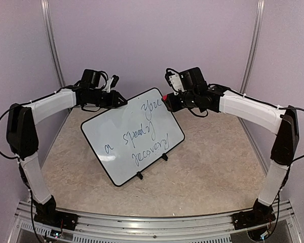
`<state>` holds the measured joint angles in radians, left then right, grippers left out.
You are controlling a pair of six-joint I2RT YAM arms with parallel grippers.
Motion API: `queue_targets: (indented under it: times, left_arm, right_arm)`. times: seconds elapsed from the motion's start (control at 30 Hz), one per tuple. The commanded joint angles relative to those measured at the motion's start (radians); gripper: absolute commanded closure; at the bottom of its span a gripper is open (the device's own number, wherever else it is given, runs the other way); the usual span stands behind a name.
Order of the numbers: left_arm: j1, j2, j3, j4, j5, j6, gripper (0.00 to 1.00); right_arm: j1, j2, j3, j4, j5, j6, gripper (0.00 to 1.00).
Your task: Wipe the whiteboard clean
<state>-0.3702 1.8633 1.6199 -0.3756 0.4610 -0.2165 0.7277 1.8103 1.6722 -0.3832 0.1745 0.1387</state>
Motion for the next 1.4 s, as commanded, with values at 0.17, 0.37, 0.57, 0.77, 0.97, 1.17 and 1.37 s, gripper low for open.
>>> queue_targets:
  times: [0.17, 0.37, 0.57, 0.77, 0.97, 1.17, 1.37]
  left_arm:
    - [-0.043, -0.094, -0.137, 0.043, 0.019, -0.052, 0.91]
    - [-0.090, -0.111, -0.146, 0.055, 0.009, -0.069, 0.99]
    - [-0.109, -0.120, -0.191, 0.091, 0.035, -0.091, 1.00]
    - [-0.116, -0.151, -0.238, 0.143, 0.044, -0.106, 1.00]
    - [-0.126, -0.164, -0.263, 0.168, 0.070, -0.113, 1.00]
    - [-0.127, -0.172, -0.287, 0.199, 0.070, -0.130, 1.00]
    - [-0.127, -0.179, -0.306, 0.225, 0.076, -0.140, 1.00]
  right_arm:
    - [0.048, 0.085, 0.113, 0.038, -0.080, -0.015, 0.74]
    - [0.089, 0.096, 0.126, 0.023, -0.093, -0.029, 0.73]
    - [0.128, 0.137, 0.172, -0.032, -0.070, -0.048, 0.73]
    - [0.156, 0.183, 0.220, -0.083, -0.055, -0.052, 0.74]
    - [0.179, 0.222, 0.255, -0.097, -0.042, -0.048, 0.74]
    - [0.218, 0.221, 0.207, -0.094, -0.020, -0.041, 0.74]
    - [0.233, 0.170, 0.023, -0.037, -0.002, -0.002, 0.74]
